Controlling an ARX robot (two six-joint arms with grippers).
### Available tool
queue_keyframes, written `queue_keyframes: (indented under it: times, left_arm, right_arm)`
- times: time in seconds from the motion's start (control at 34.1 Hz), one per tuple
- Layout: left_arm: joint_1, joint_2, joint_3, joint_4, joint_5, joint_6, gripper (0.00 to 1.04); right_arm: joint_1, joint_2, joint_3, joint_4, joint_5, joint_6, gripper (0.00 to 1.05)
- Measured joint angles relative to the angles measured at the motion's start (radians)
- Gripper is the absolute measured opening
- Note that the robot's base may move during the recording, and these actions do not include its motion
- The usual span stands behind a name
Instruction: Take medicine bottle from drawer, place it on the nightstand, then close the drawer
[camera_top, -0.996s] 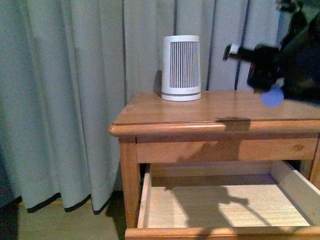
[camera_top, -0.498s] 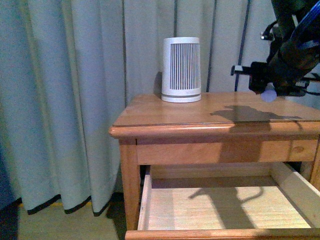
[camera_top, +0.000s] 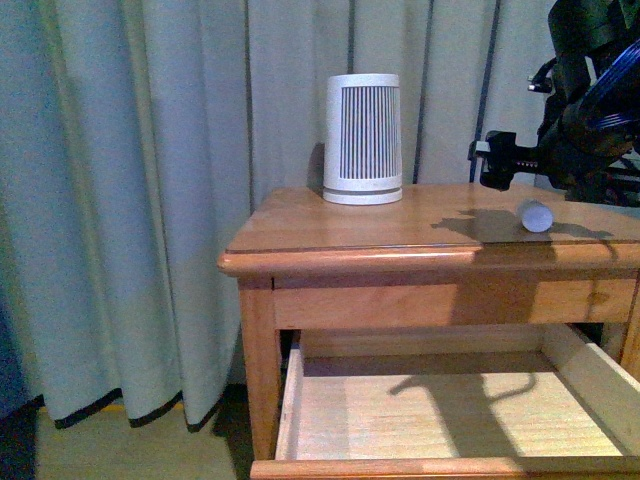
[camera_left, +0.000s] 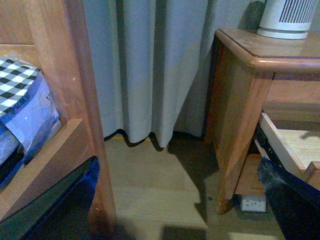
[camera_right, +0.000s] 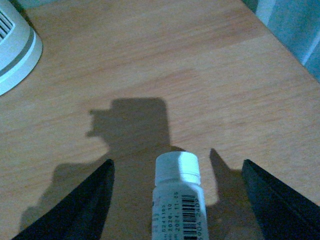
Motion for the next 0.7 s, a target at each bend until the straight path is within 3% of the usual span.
queue_keyframes:
  times: [0.09,0.15,0.35,0.56,0.7]
  left_arm:
    - [0.0,0.0,0.0,0.0,0.0,0.0,0.98]
    - [0.0,0.0,0.0,0.0,0.0,0.0,0.98]
    - [0.0,0.0,0.0,0.0,0.0,0.0,0.98]
    - [0.0,0.0,0.0,0.0,0.0,0.0,0.98]
    - [0.0,0.0,0.0,0.0,0.0,0.0,0.98]
  right_arm:
    - [-0.005,-0.048,-0.047,0.064,0.014,0.0,0.95]
    - [-0.005,-0.085,-0.078,0.096,0.037,-0.005,0.99]
    - [-0.006,-0.367,-0.318,0.222,0.131,-0.013,0.98]
    - [-0.005,-0.795,-0.742,0.222,0.085,0.046,0.98]
    - [0.053,-1.003,-1.062,0.212,0.041,0.08,0.98]
